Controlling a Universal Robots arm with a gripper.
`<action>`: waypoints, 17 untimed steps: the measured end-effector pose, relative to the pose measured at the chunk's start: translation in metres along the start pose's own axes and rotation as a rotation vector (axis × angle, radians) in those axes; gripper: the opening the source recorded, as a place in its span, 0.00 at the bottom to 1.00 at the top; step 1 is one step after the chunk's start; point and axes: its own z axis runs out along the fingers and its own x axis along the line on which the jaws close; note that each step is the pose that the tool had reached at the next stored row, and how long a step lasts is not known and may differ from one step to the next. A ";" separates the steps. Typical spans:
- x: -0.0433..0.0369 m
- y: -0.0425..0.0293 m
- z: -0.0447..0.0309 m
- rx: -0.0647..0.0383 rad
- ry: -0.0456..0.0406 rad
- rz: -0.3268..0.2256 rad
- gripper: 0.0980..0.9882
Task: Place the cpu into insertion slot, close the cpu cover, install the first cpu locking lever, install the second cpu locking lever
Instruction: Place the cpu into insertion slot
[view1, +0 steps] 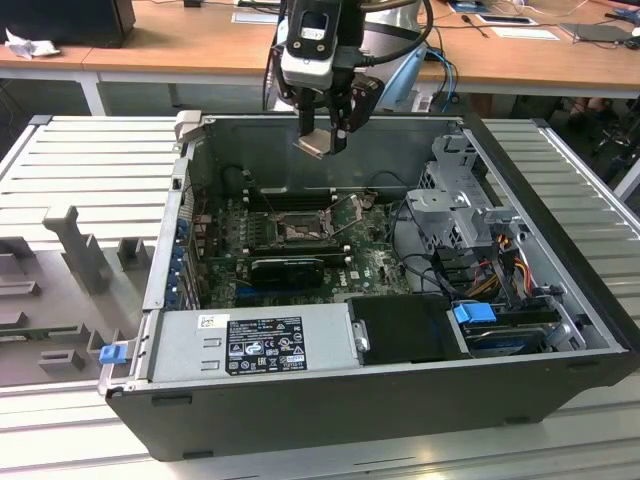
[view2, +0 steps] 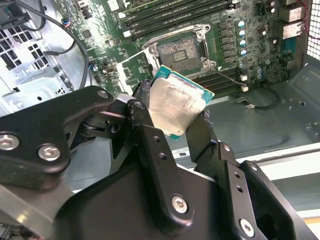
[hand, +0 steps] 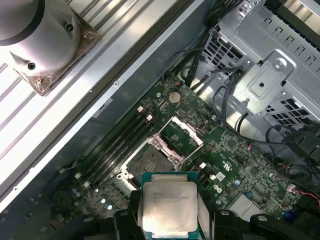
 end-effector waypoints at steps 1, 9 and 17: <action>0.0000 0.0000 0.0000 0.000 -0.0003 0.004 0.48; 0.0000 0.0000 0.0001 -0.001 -0.0035 0.039 0.48; 0.0000 0.0000 0.0002 -0.002 -0.0067 0.075 0.48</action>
